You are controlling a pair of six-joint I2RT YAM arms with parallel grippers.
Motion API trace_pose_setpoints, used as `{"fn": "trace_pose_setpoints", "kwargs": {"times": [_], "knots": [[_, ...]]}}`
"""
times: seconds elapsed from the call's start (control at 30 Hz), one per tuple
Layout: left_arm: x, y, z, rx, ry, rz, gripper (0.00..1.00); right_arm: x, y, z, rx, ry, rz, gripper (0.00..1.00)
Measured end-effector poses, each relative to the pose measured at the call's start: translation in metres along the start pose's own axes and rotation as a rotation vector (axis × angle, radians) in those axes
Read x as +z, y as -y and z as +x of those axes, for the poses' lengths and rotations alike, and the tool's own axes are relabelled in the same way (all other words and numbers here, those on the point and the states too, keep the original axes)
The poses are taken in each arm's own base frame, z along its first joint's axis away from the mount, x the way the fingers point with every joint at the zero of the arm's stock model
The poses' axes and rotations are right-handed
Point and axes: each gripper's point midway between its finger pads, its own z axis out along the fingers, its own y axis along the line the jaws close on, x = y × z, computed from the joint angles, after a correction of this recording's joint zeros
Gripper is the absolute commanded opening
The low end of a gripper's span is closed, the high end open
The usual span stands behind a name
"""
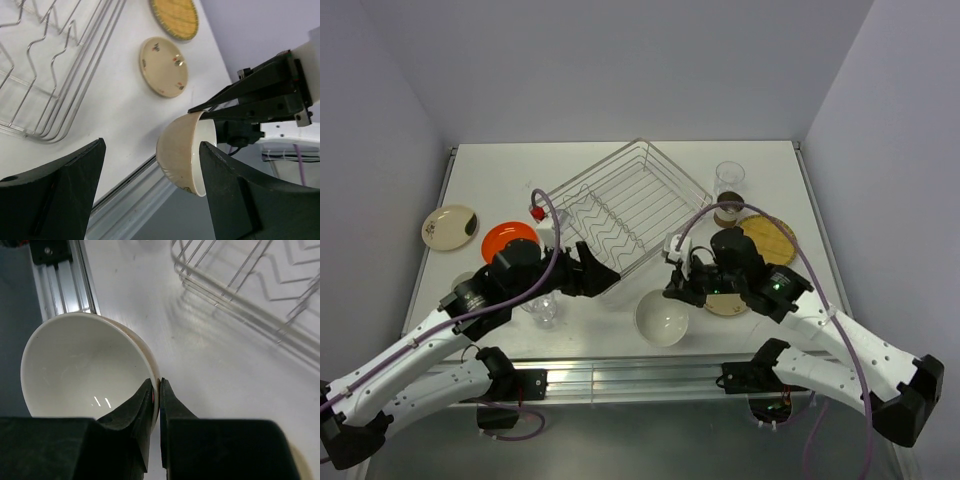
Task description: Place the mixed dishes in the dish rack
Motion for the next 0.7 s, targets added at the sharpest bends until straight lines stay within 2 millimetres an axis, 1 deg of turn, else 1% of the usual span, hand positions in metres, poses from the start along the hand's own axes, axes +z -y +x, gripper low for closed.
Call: {"fn": "trace_pose_setpoints", "kwargs": {"times": [0.07, 0.13, 0.27, 0.4, 0.53, 0.63, 0.7], "knots": [[0.000, 0.009, -0.005, 0.003, 0.015, 0.035, 0.83, -0.010, 0.005, -0.019, -0.026, 0.046, 0.027, 0.00], [-0.001, 0.018, -0.013, 0.006, 0.038, 0.074, 0.84, -0.018, 0.016, -0.037, -0.030, 0.083, 0.068, 0.00], [0.002, 0.033, -0.026, 0.011, 0.075, 0.124, 0.86, -0.030, 0.046, -0.055, 0.017, 0.104, 0.161, 0.00], [0.013, 0.040, -0.036, 0.008, 0.085, 0.126, 0.82, -0.036, 0.076, -0.063, 0.088, 0.096, 0.250, 0.00], [0.036, 0.041, -0.050, 0.003, 0.081, 0.067, 0.74, -0.042, 0.100, -0.068, 0.138, 0.080, 0.345, 0.00], [0.056, 0.042, -0.060, 0.010, 0.072, 0.027, 0.70, -0.046, 0.113, -0.071, 0.166, 0.072, 0.406, 0.00], [0.069, 0.039, -0.063, 0.019, 0.070, -0.005, 0.69, -0.047, 0.119, -0.073, 0.184, 0.068, 0.437, 0.00]]}}
